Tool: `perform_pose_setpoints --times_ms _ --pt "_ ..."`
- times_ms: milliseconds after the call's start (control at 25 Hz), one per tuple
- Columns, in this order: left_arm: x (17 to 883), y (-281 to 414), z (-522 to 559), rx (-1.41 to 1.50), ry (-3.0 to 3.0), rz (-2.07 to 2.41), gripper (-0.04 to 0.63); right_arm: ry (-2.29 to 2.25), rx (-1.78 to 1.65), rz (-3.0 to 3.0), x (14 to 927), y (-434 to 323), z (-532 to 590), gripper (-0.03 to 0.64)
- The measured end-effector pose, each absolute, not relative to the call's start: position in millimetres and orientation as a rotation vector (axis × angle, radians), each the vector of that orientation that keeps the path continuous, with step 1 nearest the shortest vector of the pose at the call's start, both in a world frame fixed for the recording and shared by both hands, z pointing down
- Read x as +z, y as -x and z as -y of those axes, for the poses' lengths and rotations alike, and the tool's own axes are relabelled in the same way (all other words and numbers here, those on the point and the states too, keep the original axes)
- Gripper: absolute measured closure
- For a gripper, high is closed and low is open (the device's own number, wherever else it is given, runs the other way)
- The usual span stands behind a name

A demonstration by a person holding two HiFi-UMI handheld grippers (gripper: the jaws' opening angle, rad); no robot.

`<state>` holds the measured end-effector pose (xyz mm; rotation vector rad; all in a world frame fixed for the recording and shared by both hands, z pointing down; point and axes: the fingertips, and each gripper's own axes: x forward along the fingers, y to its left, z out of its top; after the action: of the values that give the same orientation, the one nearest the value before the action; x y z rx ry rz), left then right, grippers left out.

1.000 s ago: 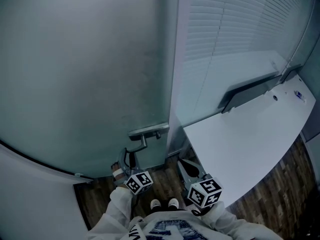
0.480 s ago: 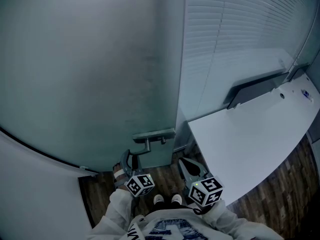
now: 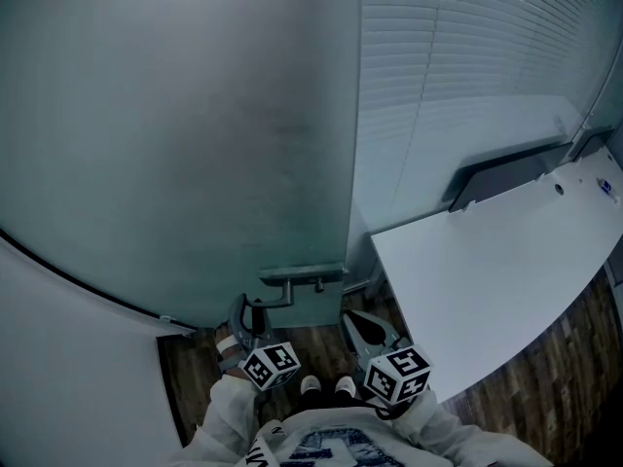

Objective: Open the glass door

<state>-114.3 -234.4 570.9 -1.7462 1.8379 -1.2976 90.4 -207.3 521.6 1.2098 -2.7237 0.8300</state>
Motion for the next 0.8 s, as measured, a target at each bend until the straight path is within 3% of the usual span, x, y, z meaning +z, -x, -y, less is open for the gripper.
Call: perform_pose_setpoints --times_ms 800 --pt "559 118 232 -1.352 1.649 -1.733 0.437 -1.209 0.860 2.727 518 -91 183 0.612"
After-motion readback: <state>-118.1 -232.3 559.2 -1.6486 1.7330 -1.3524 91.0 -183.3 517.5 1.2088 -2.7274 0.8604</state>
